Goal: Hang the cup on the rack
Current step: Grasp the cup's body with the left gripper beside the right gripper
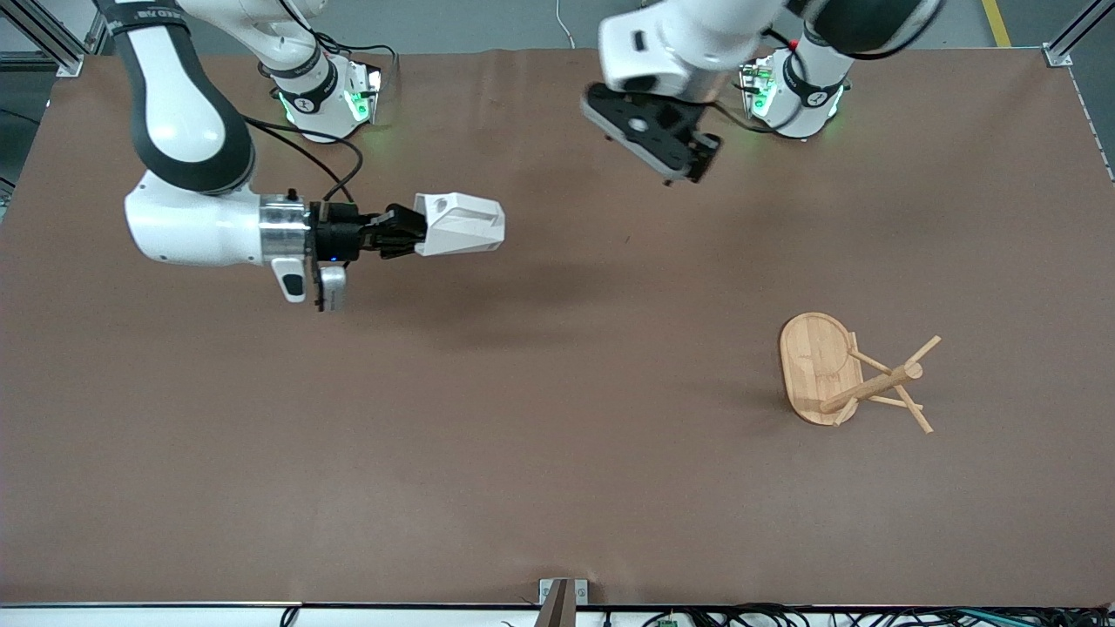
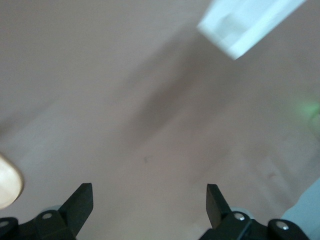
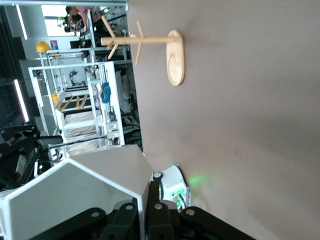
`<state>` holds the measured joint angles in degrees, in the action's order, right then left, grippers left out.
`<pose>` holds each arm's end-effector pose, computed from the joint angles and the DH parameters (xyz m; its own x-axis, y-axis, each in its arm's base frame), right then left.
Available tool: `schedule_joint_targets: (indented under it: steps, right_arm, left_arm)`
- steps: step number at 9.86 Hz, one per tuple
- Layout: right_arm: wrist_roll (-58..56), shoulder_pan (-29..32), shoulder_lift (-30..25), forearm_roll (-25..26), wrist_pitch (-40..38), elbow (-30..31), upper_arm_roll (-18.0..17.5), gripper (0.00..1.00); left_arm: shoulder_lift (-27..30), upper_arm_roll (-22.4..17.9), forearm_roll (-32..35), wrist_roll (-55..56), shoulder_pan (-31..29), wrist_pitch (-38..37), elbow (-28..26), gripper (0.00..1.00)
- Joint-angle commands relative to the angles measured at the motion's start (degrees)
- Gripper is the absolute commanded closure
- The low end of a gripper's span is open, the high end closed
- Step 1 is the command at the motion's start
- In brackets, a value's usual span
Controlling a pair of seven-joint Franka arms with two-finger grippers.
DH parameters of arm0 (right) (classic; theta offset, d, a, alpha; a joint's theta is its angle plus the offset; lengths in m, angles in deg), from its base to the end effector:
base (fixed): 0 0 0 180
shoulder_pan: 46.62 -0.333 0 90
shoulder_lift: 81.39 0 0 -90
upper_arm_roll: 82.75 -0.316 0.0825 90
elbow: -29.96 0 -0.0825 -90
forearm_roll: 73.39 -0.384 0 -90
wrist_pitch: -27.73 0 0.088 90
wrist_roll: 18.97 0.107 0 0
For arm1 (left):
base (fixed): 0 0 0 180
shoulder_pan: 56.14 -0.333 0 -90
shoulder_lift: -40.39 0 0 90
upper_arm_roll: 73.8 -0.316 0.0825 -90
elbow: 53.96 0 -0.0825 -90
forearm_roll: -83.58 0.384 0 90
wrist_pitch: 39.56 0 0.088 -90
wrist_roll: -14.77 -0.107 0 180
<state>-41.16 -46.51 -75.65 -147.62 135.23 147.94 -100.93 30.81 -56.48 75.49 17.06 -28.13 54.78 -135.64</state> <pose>0.5145 0.2407 0.4181 0.9809 0.1487 -0.1252 -0.0624 -0.3695 -0.9271 0.4312 -0.4333 0.6087 0.7413 -0.6691 0.0522 -0.6650 -0.7218 0.1918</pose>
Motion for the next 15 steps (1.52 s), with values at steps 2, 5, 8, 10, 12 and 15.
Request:
schedule_joint_targets:
  steps: [2, 5, 8, 10, 12, 15]
  right_arm:
    - [-5.6, 0.8, 2.1, -6.4, -4.4, 1.0, -2.5, 0.99]
    - [-6.3, 0.6, 2.3, -8.4, -5.5, 1.6, -3.1, 0.99]
    - [-6.8, 0.4, 2.3, -12.0, -5.1, 1.6, -4.5, 0.99]
    - [-7.3, 0.3, 2.3, -12.1, -5.0, 1.6, -4.5, 0.99]
    - [-7.3, 0.3, 2.2, -12.1, -4.9, 1.6, -4.5, 0.99]
    - [-7.3, 0.2, 2.2, -12.1, -4.9, 1.7, -4.5, 0.99]
  left_arm:
    - [-7.8, -0.4, 3.5, -6.7, 5.6, 1.0, 7.1, 0.00]
    - [-9.8, -0.4, 3.6, -15.1, 6.9, 7.4, 6.8, 0.00]
    - [-11.9, -0.4, 3.6, -17.9, 7.9, 11.4, 6.7, 0.00]
    - [-13.0, -0.4, 3.6, -20.6, 7.9, 13.6, 6.7, 0.00]
    - [-13.6, -0.4, 3.7, -21.1, 7.9, 14.5, 6.4, 0.06]
    - [-13.6, -0.4, 3.8, -20.1, 9.3, 14.5, 5.9, 0.90]
